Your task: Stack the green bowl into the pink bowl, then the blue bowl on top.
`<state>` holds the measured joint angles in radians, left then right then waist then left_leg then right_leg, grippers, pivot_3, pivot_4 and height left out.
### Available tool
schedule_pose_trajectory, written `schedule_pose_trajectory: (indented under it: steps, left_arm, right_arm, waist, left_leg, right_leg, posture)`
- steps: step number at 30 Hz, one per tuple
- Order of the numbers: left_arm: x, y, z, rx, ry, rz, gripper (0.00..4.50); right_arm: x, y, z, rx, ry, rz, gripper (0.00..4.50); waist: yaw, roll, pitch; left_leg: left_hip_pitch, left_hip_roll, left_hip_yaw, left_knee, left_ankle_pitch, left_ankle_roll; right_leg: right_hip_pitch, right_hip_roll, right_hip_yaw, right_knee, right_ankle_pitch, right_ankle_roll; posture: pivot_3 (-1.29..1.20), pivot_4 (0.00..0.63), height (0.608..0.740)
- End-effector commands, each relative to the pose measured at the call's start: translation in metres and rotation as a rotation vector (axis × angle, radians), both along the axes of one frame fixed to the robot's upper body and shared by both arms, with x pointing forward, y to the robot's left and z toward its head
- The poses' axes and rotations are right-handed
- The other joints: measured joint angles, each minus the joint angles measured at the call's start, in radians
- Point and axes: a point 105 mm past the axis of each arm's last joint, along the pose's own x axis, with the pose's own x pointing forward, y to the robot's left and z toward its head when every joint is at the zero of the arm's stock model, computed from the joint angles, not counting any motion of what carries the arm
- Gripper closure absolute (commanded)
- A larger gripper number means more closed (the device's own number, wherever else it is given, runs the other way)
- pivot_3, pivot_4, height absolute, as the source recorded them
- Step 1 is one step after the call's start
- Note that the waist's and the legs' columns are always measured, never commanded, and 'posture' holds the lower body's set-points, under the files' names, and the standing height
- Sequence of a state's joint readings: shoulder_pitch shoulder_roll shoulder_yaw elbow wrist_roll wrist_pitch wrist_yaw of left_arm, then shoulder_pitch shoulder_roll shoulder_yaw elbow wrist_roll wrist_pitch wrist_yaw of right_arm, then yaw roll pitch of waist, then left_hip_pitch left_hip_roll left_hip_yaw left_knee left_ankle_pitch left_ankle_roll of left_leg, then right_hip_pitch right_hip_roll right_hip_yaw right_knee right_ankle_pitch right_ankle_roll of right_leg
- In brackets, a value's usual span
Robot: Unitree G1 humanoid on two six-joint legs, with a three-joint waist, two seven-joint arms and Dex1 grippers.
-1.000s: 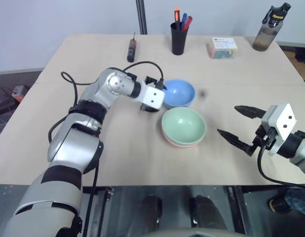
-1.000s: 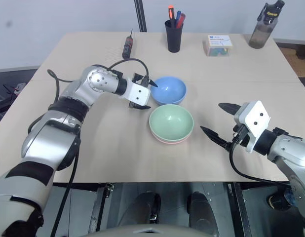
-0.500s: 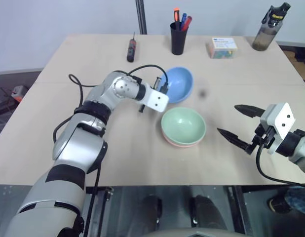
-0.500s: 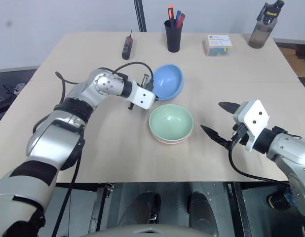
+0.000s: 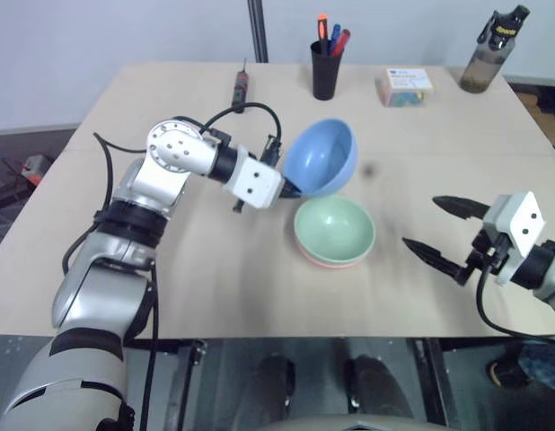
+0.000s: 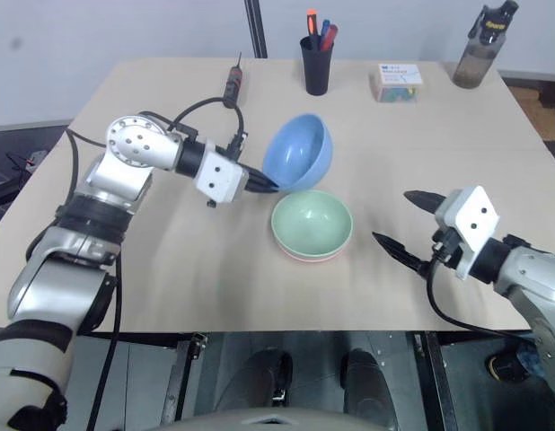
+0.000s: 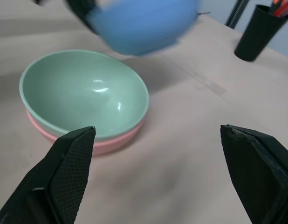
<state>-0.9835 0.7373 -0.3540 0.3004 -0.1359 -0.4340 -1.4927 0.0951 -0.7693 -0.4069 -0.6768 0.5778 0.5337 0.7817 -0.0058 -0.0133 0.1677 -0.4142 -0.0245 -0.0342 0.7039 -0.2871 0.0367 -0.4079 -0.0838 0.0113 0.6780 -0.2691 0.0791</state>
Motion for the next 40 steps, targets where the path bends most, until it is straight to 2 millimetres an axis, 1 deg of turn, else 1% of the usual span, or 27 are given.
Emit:
schedule_pose_trajectory:
  steps: [1, 3, 7, 8, 10, 11, 12, 14, 17, 19, 22, 23, 25, 26, 29, 31, 32, 34, 36, 37, 40]
  left_arm:
    - [-0.025, -0.008, 0.022, -0.034, 0.02, -0.084, 4.4]
    - [-0.031, -0.011, 0.021, -0.023, 0.036, -0.108, 4.4]
    - [-0.034, -0.015, 0.019, -0.003, 0.05, -0.128, 4.4]
    - [-0.033, -0.014, 0.017, 0.02, 0.049, -0.125, 4.16]
    - [-0.031, -0.012, 0.013, 0.052, 0.049, -0.118, 3.49]
    - [-0.028, -0.015, 0.017, 0.013, 0.046, -0.096, 3.06]
    - [-0.025, -0.017, 0.02, -0.015, 0.051, -0.072, 2.74]
    - [-0.021, -0.015, 0.025, -0.049, 0.082, -0.013, 2.74]
    - [-0.017, 0.0, 0.024, -0.097, 0.207, 0.113, 2.74]
    - [-0.017, 0.005, 0.026, -0.142, 0.258, 0.161, 2.74]
    - [-0.011, 0.012, 0.03, -0.357, 0.361, 0.306, 2.74]
    - [-0.009, 0.014, 0.033, -0.498, 0.396, 0.33, 2.74]
    - [-0.008, 0.026, 0.019, -0.613, 0.481, 0.432, 2.74]
    - [-0.008, 0.032, 0.015, -0.662, 0.447, 0.467, 2.74]
    - [-0.02, 0.056, 0.0, -0.729, 0.494, 0.576, 2.74]
    - [-0.034, 0.072, -0.009, -0.753, 0.577, 0.635, 2.22]
    - [-0.039, 0.076, -0.011, -0.757, 0.599, 0.655, 1.94]
    - [-0.045, 0.093, -0.02, -0.744, 0.571, 0.743, 1.1]
    - [-0.048, 0.107, -0.027, -0.737, 0.551, 0.829, 0.48]
    - [-0.051, 0.11, -0.031, -0.715, 0.542, 0.848, 0.23]
    - [-0.058, 0.114, -0.043, -0.684, 0.571, 0.868, 0.23]
  right_arm:
    - [-0.018, -0.02, 0.014, 0.002, -0.043, 0.019, 0.0]
    - [-0.025, -0.026, 0.015, 0.006, -0.039, 0.032, 0.0]
    - [-0.034, -0.028, 0.023, 0.034, -0.073, 0.08, 0.0]
    - [-0.035, -0.028, 0.024, 0.042, -0.079, 0.086, 0.0]
    - [-0.035, -0.026, 0.025, 0.048, -0.084, 0.097, 0.0]
    - [-0.034, -0.022, 0.025, 0.055, -0.086, 0.11, 0.0]
    - [-0.034, -0.019, 0.024, 0.058, -0.089, 0.118, 0.0]
    - [-0.034, -0.015, 0.022, 0.06, -0.089, 0.131, 0.0]
    - [-0.031, -0.014, 0.016, 0.055, -0.056, 0.129, 0.0]
    - [-0.03, -0.014, 0.013, 0.045, -0.036, 0.123, 0.0]
    - [-0.018, -0.019, 0.004, 0.037, 0.027, 0.059, 0.0]
    - [-0.013, -0.02, 0.003, 0.041, 0.032, 0.044, 0.0]
    - [-0.004, -0.02, 0.002, 0.036, 0.033, 0.035, 0.0]
    - [-0.001, -0.021, 0.001, 0.029, 0.03, 0.032, 0.0]
    - [0.004, -0.028, -0.007, 0.005, 0.073, 0.013, 0.0]
    - [0.003, -0.031, -0.011, 0.009, 0.106, 0.016, 0.0]
    - [0.003, -0.032, -0.011, 0.011, 0.112, 0.017, 0.0]
    - [0.005, -0.037, -0.007, -0.013, 0.075, -0.004, 0.0]
    - [0.008, -0.042, -0.003, -0.039, 0.042, -0.024, 0.0]
    - [0.007, -0.042, -0.003, -0.048, 0.046, -0.016, 0.0]
    - [0.006, -0.039, -0.007, -0.061, 0.063, 0.002, 0.0]
  waist:
    - [0.002, 0.0, 0.0]
    - [-0.001, 0.0, 0.0]
    - [-0.011, 0.001, 0.0]
    - [-0.011, 0.001, 0.0]
    - [-0.01, 0.001, 0.0]
    - [-0.009, 0.001, 0.0]
    - [-0.008, 0.001, 0.0]
    - [-0.007, 0.001, 0.0]
    - [-0.009, 0.001, 0.0]
    - [-0.01, 0.001, 0.0]
    - [-0.009, 0.001, 0.0]
    - [-0.009, 0.001, 0.0]
    - [-0.007, 0.001, 0.0]
    - [-0.007, 0.001, 0.0]
    - [-0.008, 0.001, 0.0]
    - [-0.008, 0.001, 0.001]
    - [-0.007, 0.001, 0.001]
    - [-0.004, 0.001, 0.001]
    - [0.002, 0.001, 0.0]
    - [0.003, 0.001, 0.0]
    - [0.004, 0.002, 0.0]
  left_leg:
    - [0.0, 0.0, 0.0, 0.0, 0.0, 0.0]
    - [0.0, 0.0, 0.0, 0.0, 0.0, 0.0]
    - [0.004, 0.001, 0.002, 0.0, -0.002, 0.004]
    - [0.007, 0.001, 0.002, 0.0, -0.002, 0.004]
    - [0.012, 0.001, 0.002, -0.002, -0.003, 0.004]
    - [0.015, 0.002, 0.003, -0.003, -0.003, 0.004]
    - [0.016, 0.002, 0.003, -0.002, -0.003, 0.005]
    - [0.016, 0.002, 0.003, -0.002, -0.003, 0.005]
    - [0.016, 0.002, 0.003, -0.002, -0.003, 0.005]
    - [0.016, 0.002, 0.003, -0.002, -0.003, 0.005]
    - [0.016, 0.003, 0.003, -0.002, -0.003, 0.005]
    - [0.016, 0.003, 0.003, -0.002, -0.003, 0.005]
    - [0.017, 0.004, 0.003, -0.002, -0.003, 0.005]
    - [0.017, 0.004, 0.003, -0.002, -0.003, 0.005]
    - [0.017, 0.004, 0.004, -0.003, -0.003, 0.004]
    - [0.016, 0.005, 0.004, -0.004, -0.003, 0.004]
    - [0.015, 0.005, 0.004, -0.004, -0.003, 0.004]
    - [0.015, 0.005, 0.004, -0.004, -0.003, 0.004]
    - [0.017, 0.004, 0.003, -0.004, -0.003, 0.004]
    - [0.017, 0.004, 0.003, -0.004, -0.003, 0.004]
    - [0.018, 0.003, 0.003, -0.004, -0.003, 0.005]
  right_leg:
    - [0.0, 0.0, 0.0, 0.0, 0.0, 0.0]
    - [0.0, 0.0, 0.0, 0.0, 0.0, 0.0]
    - [0.003, 0.002, 0.002, 0.001, 0.0, 0.0]
    - [0.005, 0.003, 0.002, 0.001, 0.0, 0.0]
    - [0.01, 0.003, 0.003, 0.0, 0.0, 0.0]
    - [0.013, 0.003, 0.003, -0.001, 0.0, 0.0]
    - [0.014, 0.003, 0.003, -0.001, 0.0, 0.0]
    - [0.014, 0.003, 0.003, -0.001, 0.0, 0.0]
    - [0.014, 0.002, 0.003, 0.0, 0.0, 0.0]
    - [0.013, 0.003, 0.004, 0.0, 0.0, 0.0]
    - [0.013, 0.003, 0.004, 0.0, 0.0, 0.0]
    - [0.013, 0.002, 0.004, 0.0, 0.0, 0.0]
    - [0.014, 0.002, 0.004, 0.0, 0.0, 0.0]
    - [0.014, 0.001, 0.004, 0.0, 0.0, 0.0]
    - [0.013, 0.002, 0.005, -0.001, 0.0, 0.0]
    - [0.011, 0.002, 0.006, -0.001, 0.0, 0.0]
    - [0.011, 0.002, 0.005, -0.002, 0.0, 0.0]
    - [0.012, 0.001, 0.005, -0.002, 0.0, 0.0]
    - [0.013, -0.001, 0.004, -0.003, 0.0, 0.0]
    - [0.014, -0.002, 0.004, -0.003, 0.0, 0.0]
    - [0.014, -0.002, 0.004, -0.002, 0.0, 0.0]
  posture:
    - [0.0, 0.15, 0.74]
    - [0.0, 0.15, 0.74]
    - [0.0, 0.15, 0.74]
    - [0.0, 0.15, 0.74]
    - [0.0, 0.15, 0.74]
    - [0.0, 0.15, 0.74]
    - [0.0, 0.15, 0.74]
    - [0.0, 0.15, 0.74]
    - [0.0, 0.15, 0.74]
    - [0.0, 0.15, 0.74]
    - [0.0, 0.15, 0.74]
    - [0.0, 0.15, 0.74]
    - [0.0, 0.15, 0.74]
    - [0.0, 0.15, 0.74]
    - [0.0, 0.15, 0.74]
    - [0.0, 0.15, 0.74]
    - [0.0, 0.15, 0.74]
    - [0.0, 0.15, 0.74]
    - [0.0, 0.15, 0.74]
    - [0.0, 0.15, 0.74]
    - [0.0, 0.15, 0.74]
